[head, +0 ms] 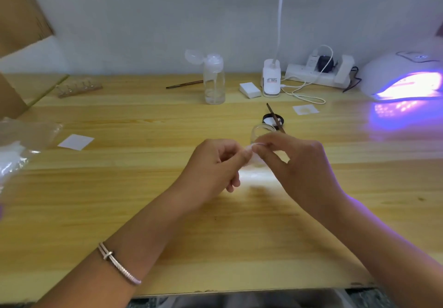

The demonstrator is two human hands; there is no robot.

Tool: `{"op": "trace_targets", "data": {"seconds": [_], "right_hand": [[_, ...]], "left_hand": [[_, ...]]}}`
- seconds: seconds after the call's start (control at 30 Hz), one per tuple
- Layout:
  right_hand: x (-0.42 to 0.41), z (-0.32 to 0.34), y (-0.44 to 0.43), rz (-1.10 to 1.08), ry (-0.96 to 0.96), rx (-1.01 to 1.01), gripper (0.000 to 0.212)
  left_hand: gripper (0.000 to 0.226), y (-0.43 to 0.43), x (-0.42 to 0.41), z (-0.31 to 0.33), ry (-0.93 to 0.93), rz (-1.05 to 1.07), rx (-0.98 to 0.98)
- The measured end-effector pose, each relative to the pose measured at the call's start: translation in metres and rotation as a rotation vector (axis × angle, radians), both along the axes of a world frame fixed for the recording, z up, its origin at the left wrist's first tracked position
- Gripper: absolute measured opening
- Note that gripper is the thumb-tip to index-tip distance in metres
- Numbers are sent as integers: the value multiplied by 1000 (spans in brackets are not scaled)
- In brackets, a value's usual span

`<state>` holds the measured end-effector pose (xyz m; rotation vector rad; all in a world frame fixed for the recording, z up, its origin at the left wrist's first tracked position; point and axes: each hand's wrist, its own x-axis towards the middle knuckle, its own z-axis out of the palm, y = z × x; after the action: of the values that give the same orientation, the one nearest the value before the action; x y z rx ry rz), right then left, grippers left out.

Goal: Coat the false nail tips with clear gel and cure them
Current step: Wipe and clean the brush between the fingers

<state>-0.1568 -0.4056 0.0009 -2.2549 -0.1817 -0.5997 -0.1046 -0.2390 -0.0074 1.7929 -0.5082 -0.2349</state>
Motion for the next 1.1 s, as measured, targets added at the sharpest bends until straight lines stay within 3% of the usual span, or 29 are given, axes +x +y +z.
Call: {"op": "trace_targets", "data": {"seconds": [0.1,0.2,0.3,0.43,0.63,0.77,0.93,1.1], "right_hand": [[1,-1,6,38,-45,35,12],[3,1,3,-105,-103,122,14],[0,1,4,-247,-258,7,14],[-8,-11,21,-50,-286,-45,25],[-5,-20,21,-7,-273,-11,23],[-1,-20,18,14,-143,195,17],[3,-17,7,126,5,322,19],[3,-19,5,163,147,425,16]], "left_hand": [[36,-1,0,1,3,-3,23],[38,1,-1,4,36,-19,-87],[33,0,-3,5,98,-26,-244],[28,-1,-3,3,161,-56,-317],[25,6,-1,-1,170,-74,-276],[25,7,-1,0,-41,-45,-90],[26,10,-5,1,-249,-72,3],[19,12,-8,2,-794,-213,323]]}}
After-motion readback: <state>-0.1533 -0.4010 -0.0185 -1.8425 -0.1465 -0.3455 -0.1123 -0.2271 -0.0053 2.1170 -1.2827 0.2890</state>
